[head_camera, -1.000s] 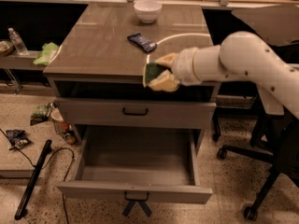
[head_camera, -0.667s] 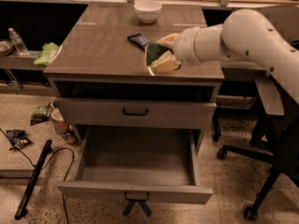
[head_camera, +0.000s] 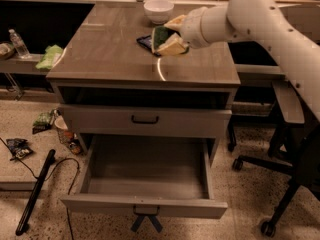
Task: Pick sponge from middle drawer and place on counter
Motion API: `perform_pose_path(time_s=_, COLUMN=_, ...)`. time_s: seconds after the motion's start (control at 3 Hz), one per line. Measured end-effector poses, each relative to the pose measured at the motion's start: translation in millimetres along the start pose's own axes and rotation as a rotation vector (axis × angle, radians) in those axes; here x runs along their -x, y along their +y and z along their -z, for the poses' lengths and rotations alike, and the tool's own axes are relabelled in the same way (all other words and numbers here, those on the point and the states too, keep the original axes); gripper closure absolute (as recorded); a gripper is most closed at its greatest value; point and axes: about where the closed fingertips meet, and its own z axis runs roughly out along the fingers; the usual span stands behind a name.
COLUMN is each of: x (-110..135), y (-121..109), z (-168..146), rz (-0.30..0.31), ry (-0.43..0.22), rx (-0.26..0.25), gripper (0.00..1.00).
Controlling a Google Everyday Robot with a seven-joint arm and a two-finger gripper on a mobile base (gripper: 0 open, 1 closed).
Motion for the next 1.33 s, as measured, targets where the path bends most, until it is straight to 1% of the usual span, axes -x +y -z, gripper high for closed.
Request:
perform_pose_path(time_s=0.33, x=-18.3, y=-17.5, z=-23.3, rz=-0.050, ry=0.008, rx=0.016, gripper=0.56)
perform_pose_path(time_s=0.67, x=-28.9, y=-20.5, z=-29.9, rz=-0.086, ry=0.011, rx=0.030, gripper=0.32)
perform_pose_path(time_s=1.0, x=-34.8, y=-16.8, z=-24.5, rz=-0.115, ry=0.012, rx=0.040, gripper=0.09)
perform_pose_path(time_s=1.33, x=-40.5, y=-11.1, z=-14.1, rz=-0.139, ry=0.015, rx=0.039, gripper=0.00)
